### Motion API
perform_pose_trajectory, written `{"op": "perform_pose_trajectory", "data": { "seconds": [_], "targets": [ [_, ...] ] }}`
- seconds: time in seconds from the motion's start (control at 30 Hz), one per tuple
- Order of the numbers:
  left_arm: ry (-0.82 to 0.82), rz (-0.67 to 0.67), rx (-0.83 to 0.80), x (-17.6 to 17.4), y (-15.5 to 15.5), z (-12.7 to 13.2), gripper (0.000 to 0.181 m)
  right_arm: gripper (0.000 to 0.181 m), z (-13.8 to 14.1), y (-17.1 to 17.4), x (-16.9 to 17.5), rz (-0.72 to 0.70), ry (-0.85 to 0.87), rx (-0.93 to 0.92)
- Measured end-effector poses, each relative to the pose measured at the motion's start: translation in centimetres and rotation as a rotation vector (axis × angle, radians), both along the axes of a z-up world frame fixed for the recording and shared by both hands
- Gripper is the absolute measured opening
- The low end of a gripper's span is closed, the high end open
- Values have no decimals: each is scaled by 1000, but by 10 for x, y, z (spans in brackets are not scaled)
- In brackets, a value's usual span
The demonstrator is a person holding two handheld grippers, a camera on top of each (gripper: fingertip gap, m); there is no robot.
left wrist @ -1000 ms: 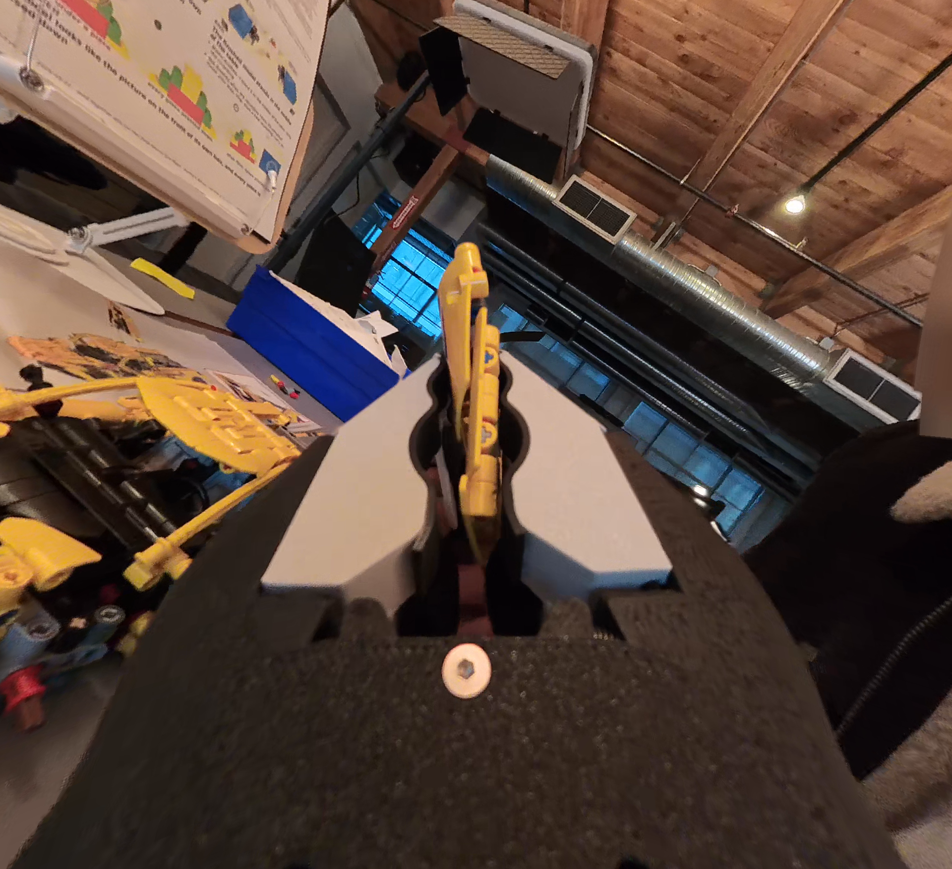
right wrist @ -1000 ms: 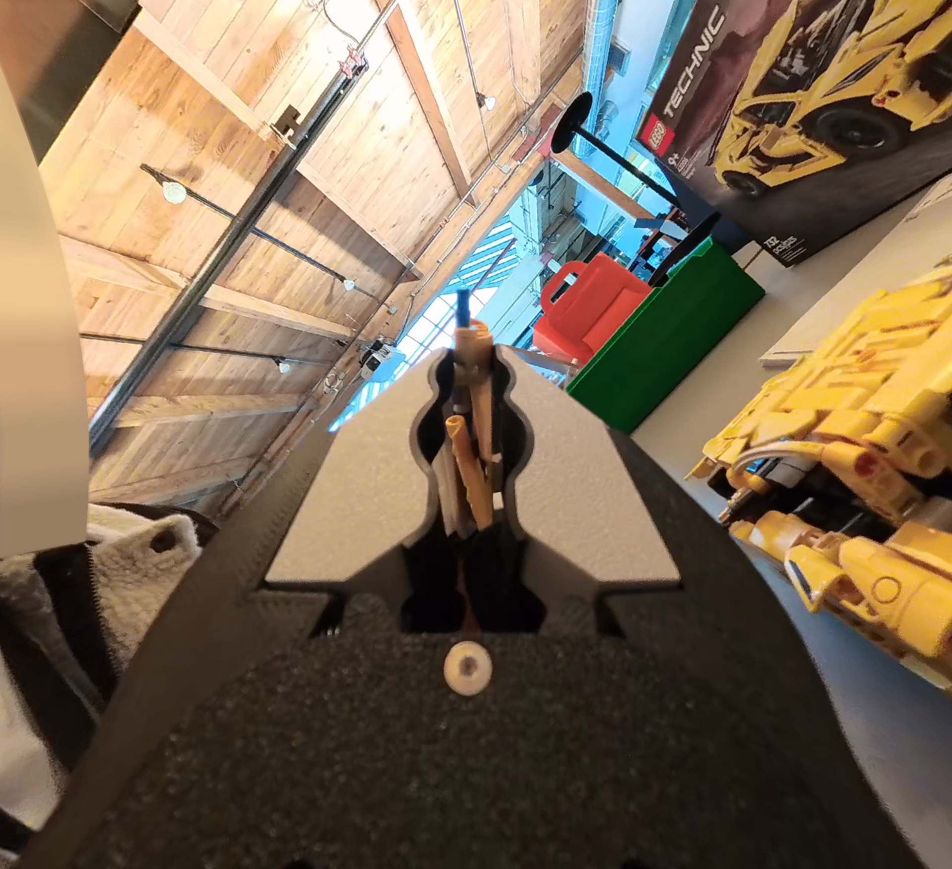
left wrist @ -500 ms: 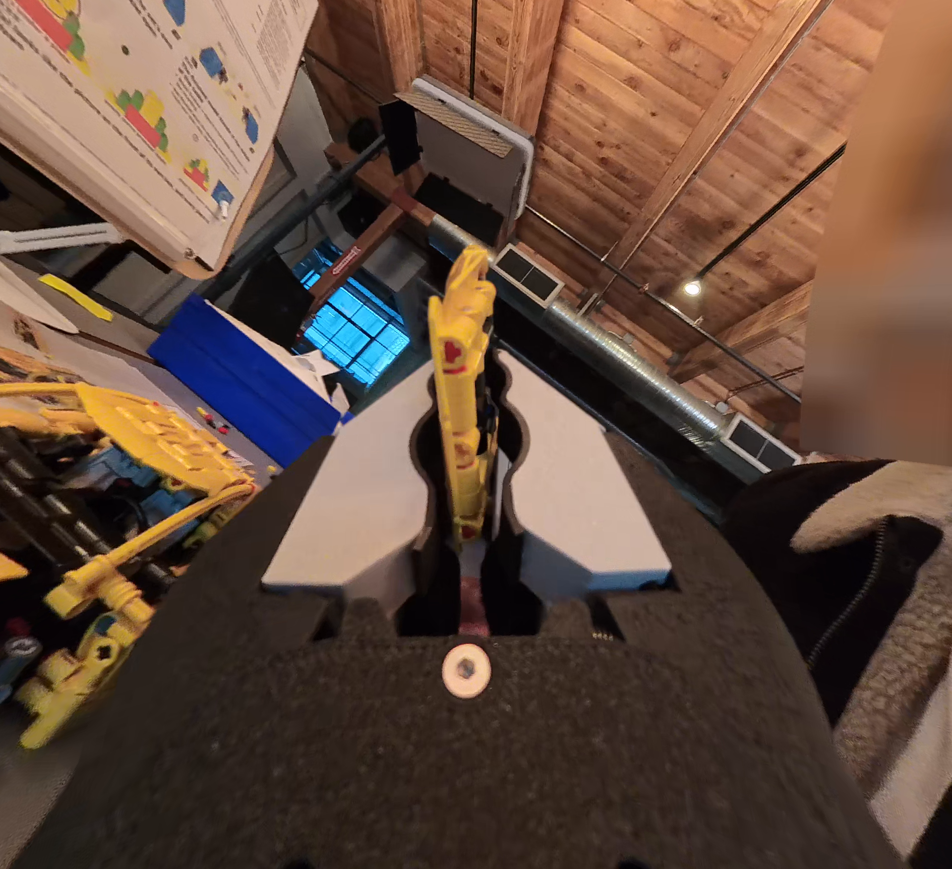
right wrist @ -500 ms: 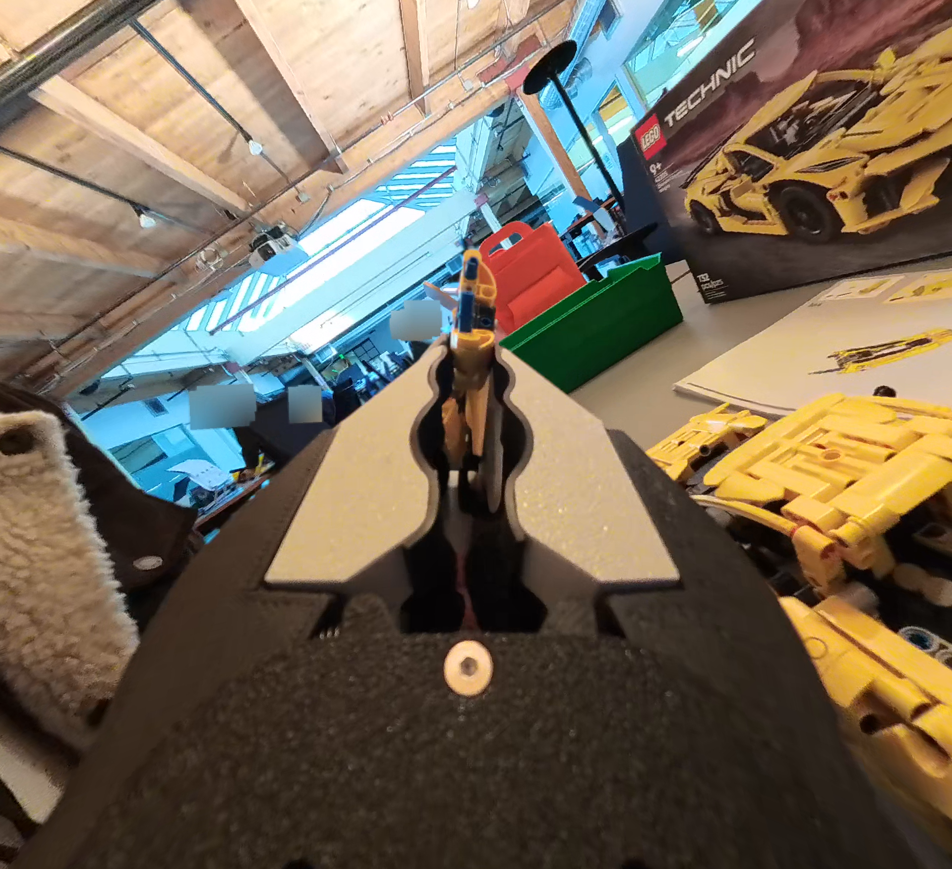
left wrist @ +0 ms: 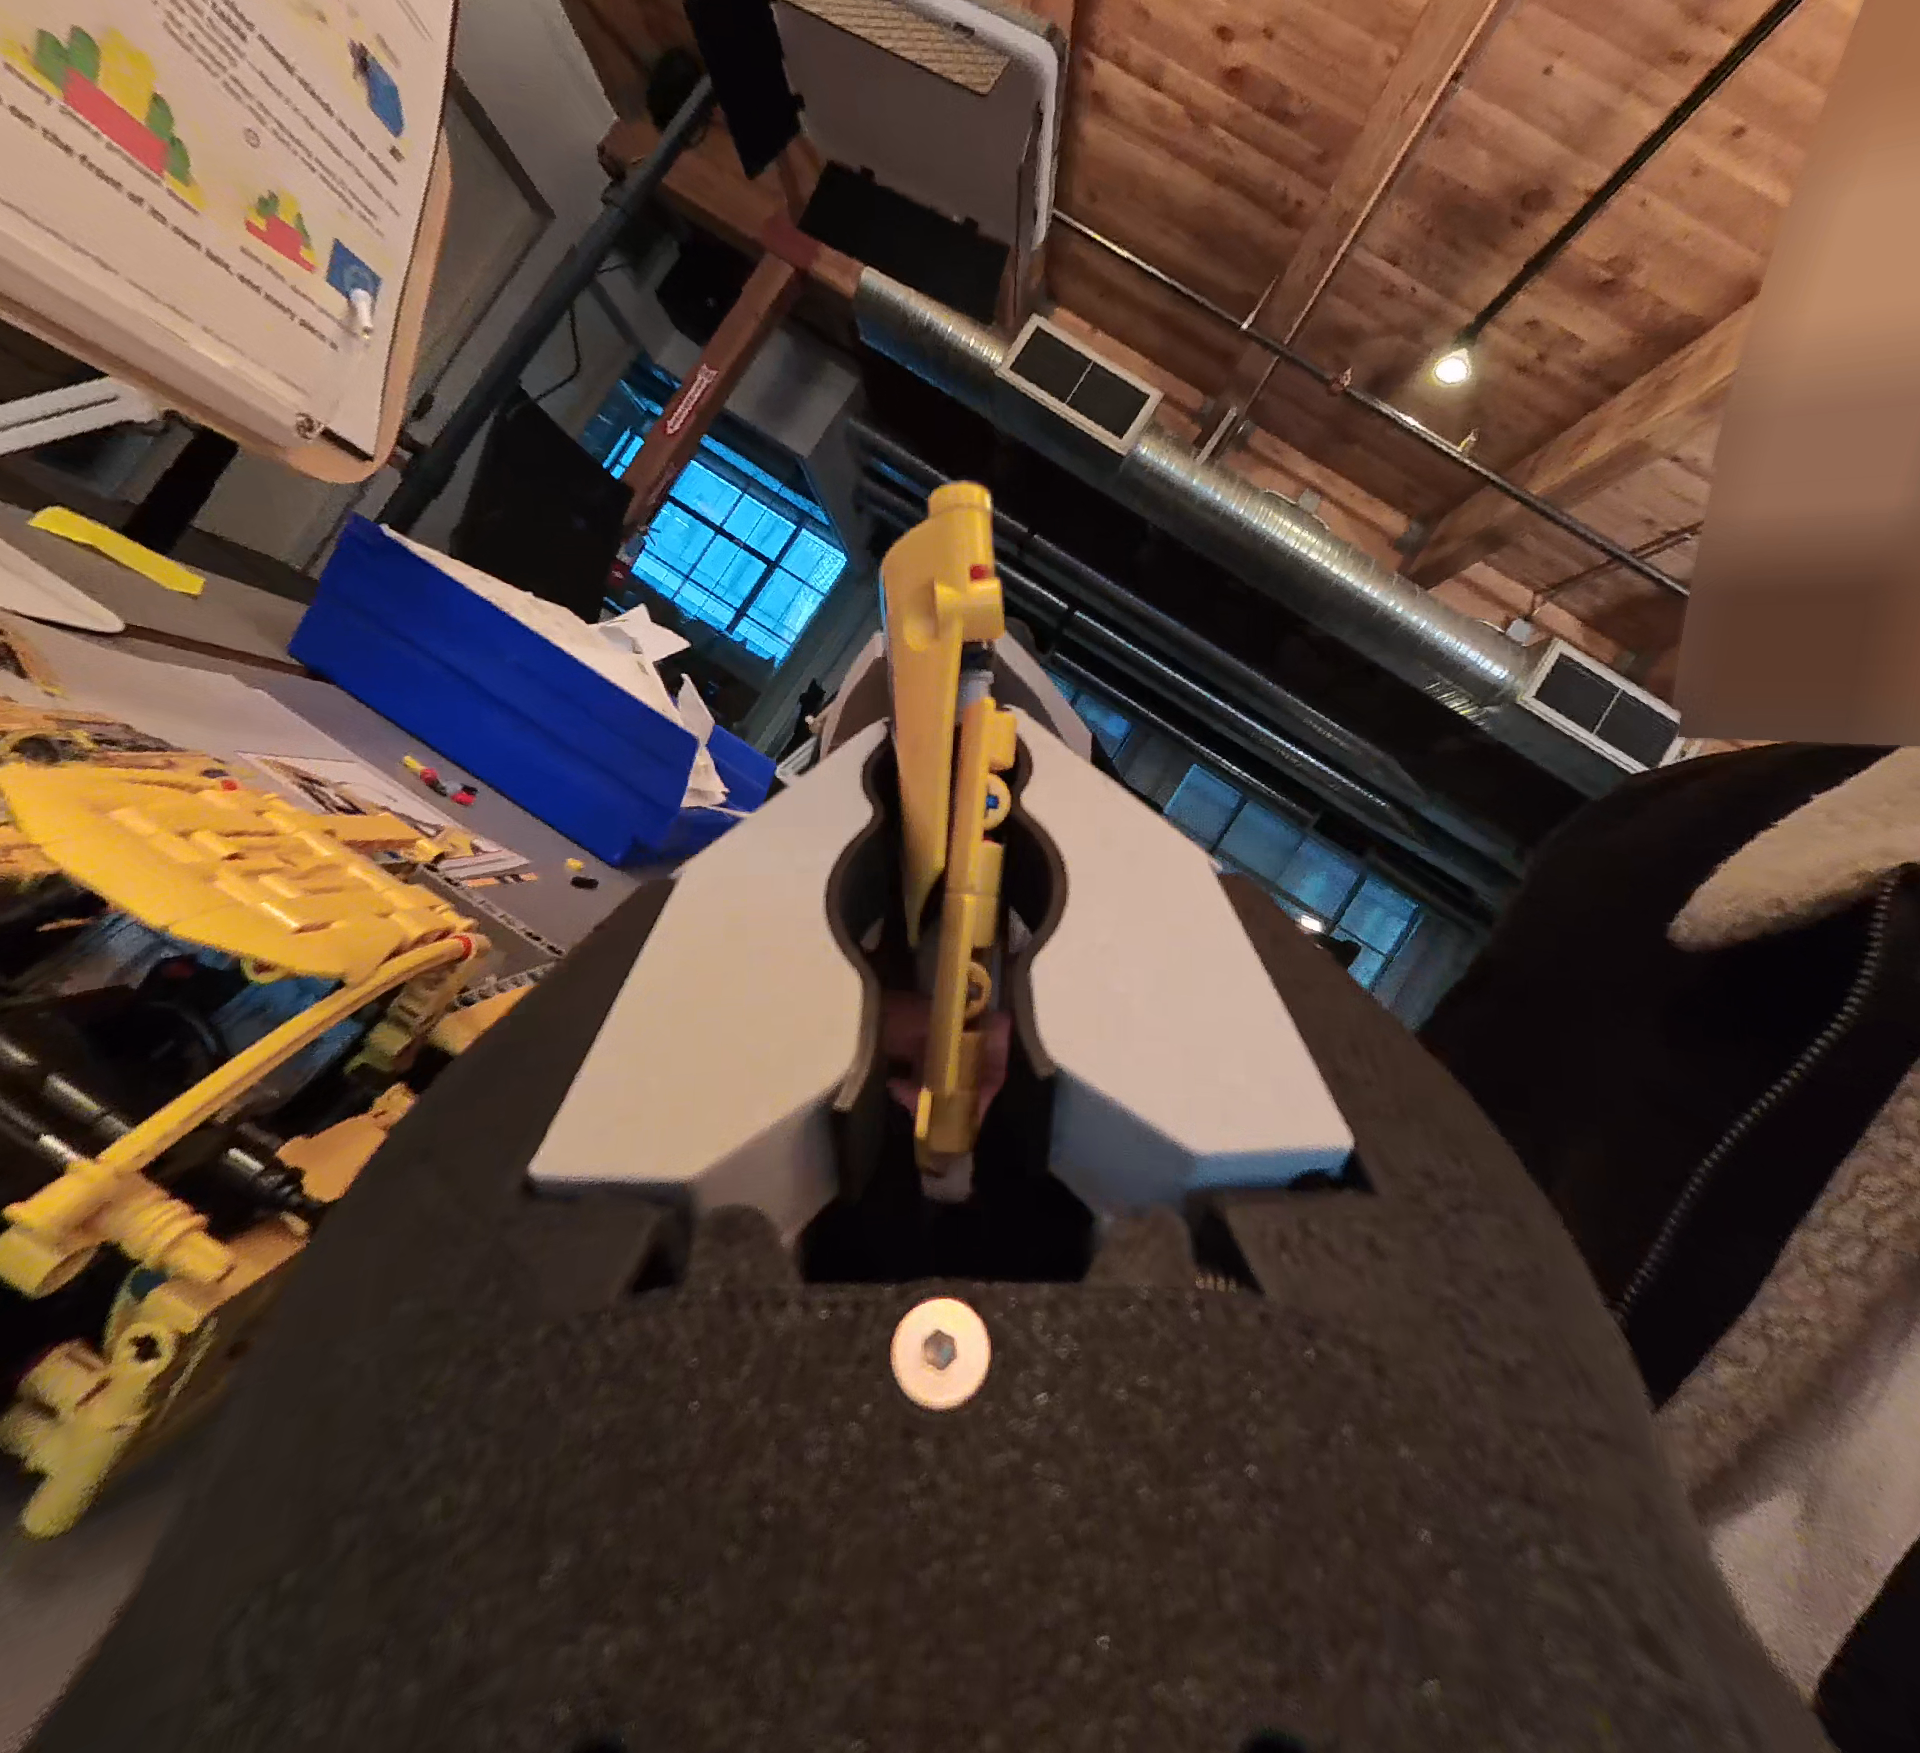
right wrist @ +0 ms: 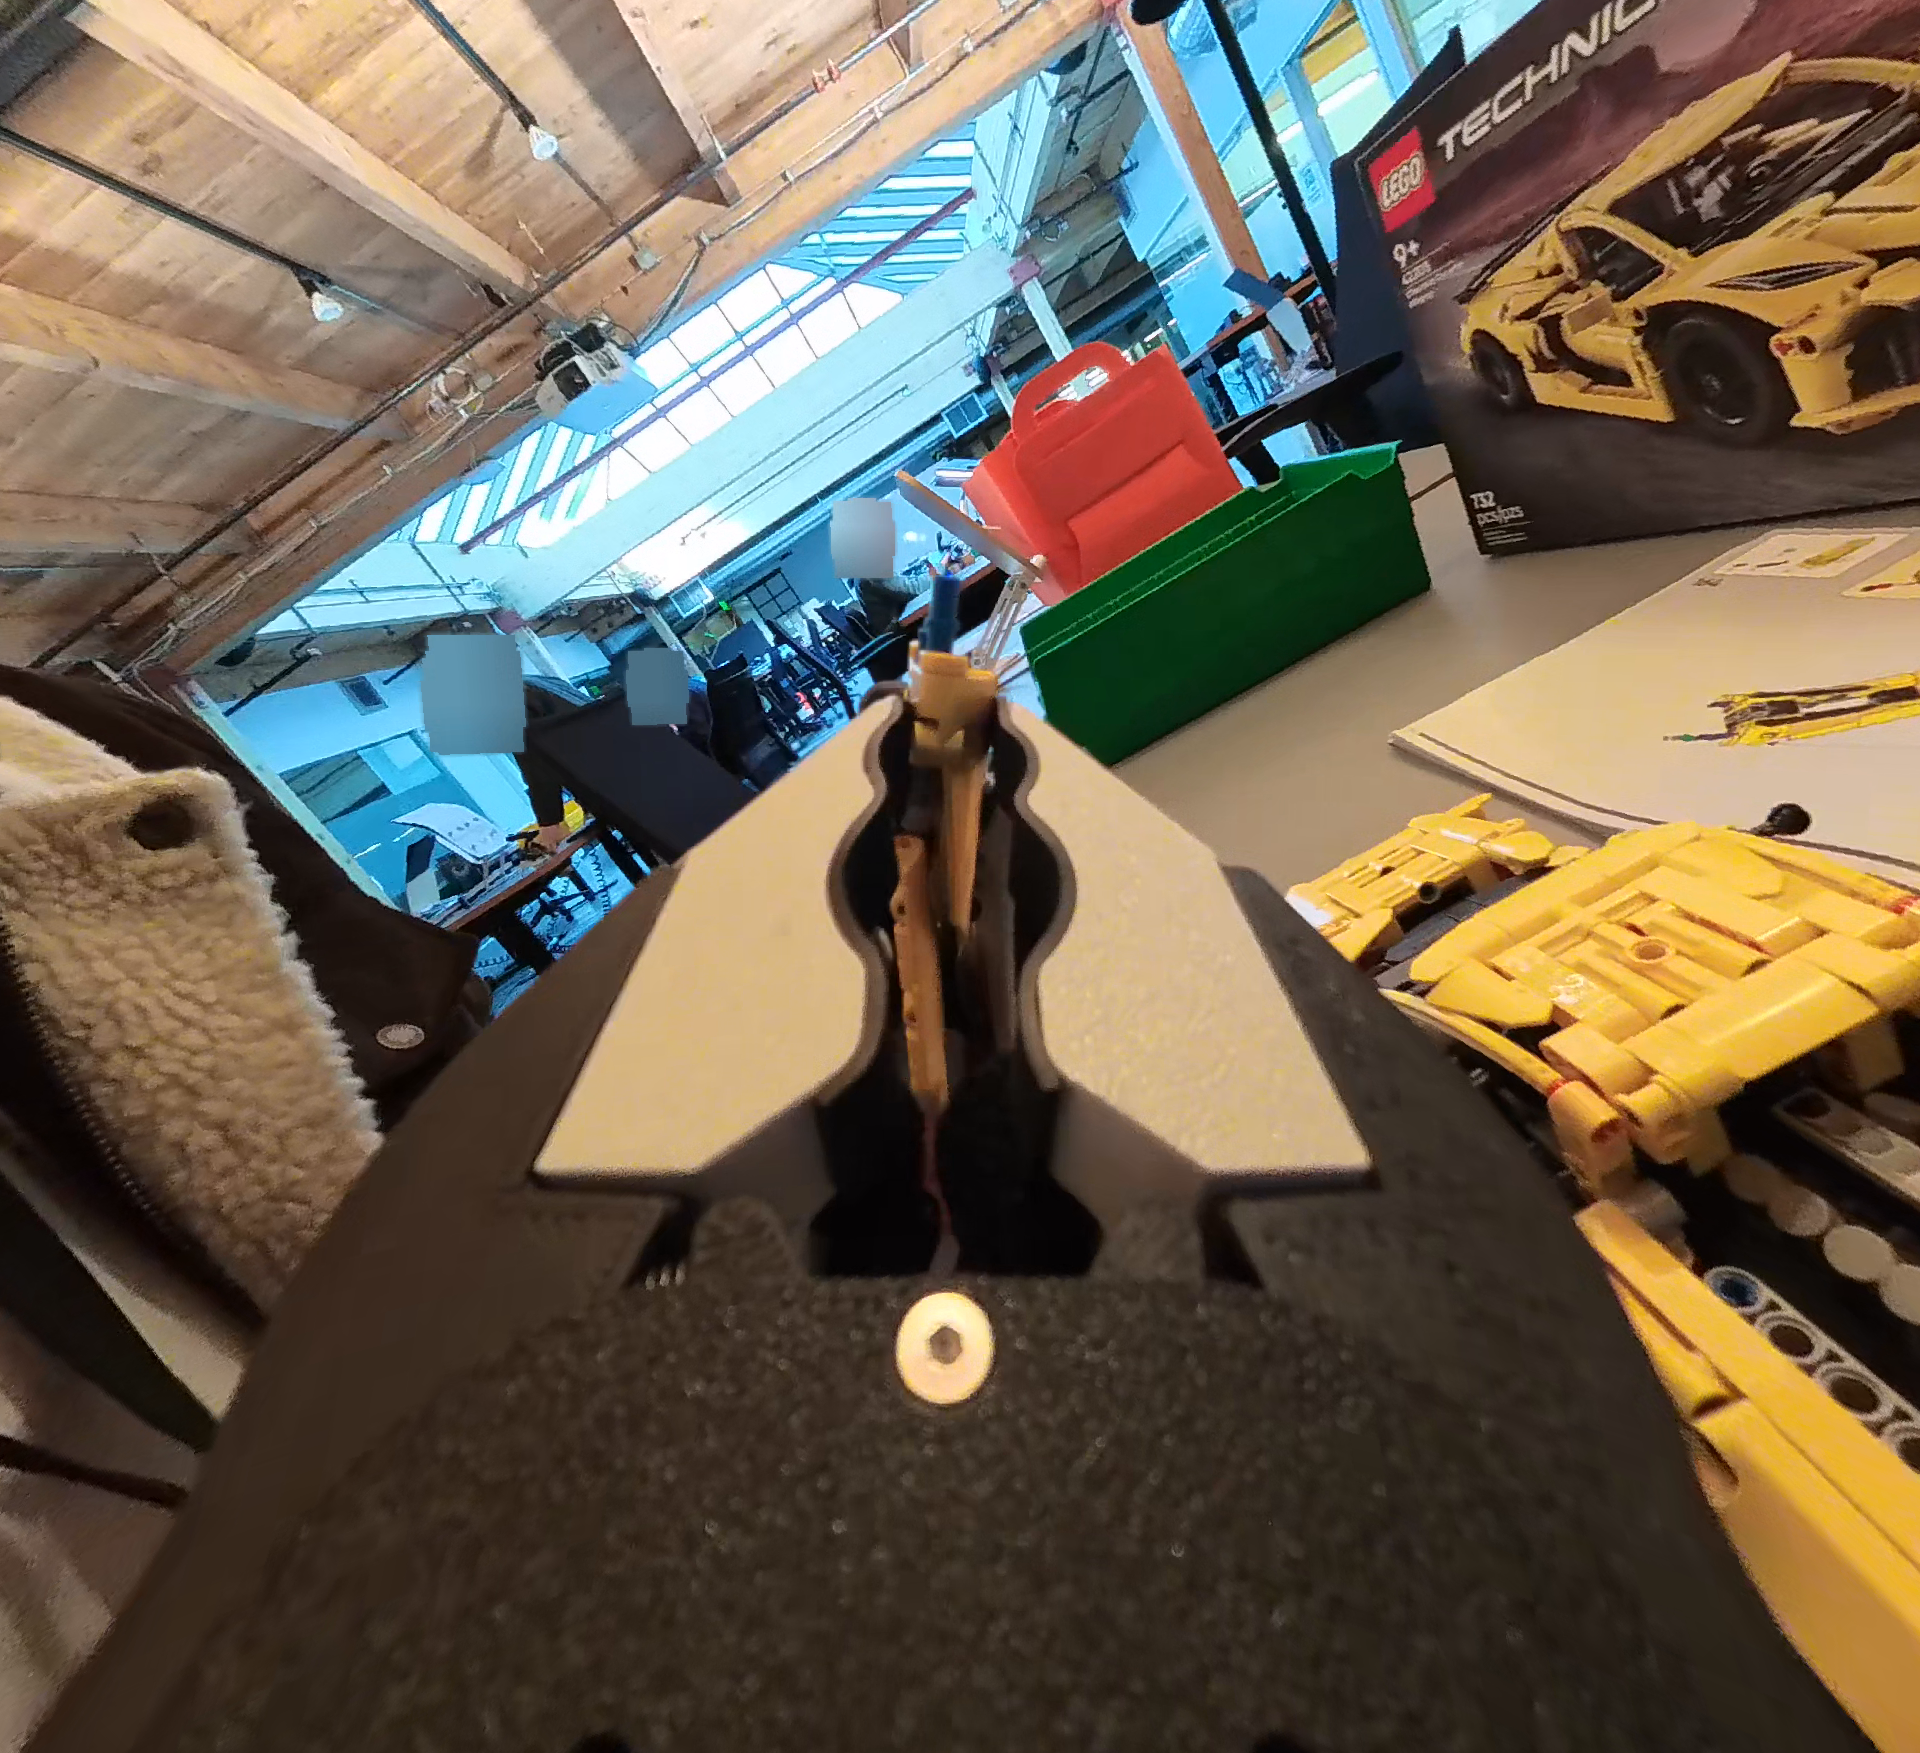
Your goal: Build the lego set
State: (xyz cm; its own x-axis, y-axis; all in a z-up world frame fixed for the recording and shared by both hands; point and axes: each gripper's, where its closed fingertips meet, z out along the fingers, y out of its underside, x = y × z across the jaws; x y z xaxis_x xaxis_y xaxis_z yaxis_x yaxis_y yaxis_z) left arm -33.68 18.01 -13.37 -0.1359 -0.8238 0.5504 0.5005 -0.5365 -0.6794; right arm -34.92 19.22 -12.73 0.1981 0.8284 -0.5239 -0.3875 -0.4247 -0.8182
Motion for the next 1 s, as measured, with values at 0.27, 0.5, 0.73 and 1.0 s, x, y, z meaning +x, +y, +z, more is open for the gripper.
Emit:
{"op": "perform_pose_trajectory", "data": {
  "seconds": [0.27, 0.5, 0.73, 1.0],
  "targets": [
    [3, 53, 71, -3, -3, 5, 14, 16, 5, -5, -3, 32, 22, 48],
    [-16, 35, 79, -3, -6, 9, 14, 30, 12, -13, -4, 84, -8, 90],
    [15, 23, 113, 2, -12, 8, 14, 19, 16, -11, 4, 131, 52, 6],
    [34, 88, 160, 1, -11, 10, 14, 15, 17, -9, 4, 106, 187, -21]
  ]
}}
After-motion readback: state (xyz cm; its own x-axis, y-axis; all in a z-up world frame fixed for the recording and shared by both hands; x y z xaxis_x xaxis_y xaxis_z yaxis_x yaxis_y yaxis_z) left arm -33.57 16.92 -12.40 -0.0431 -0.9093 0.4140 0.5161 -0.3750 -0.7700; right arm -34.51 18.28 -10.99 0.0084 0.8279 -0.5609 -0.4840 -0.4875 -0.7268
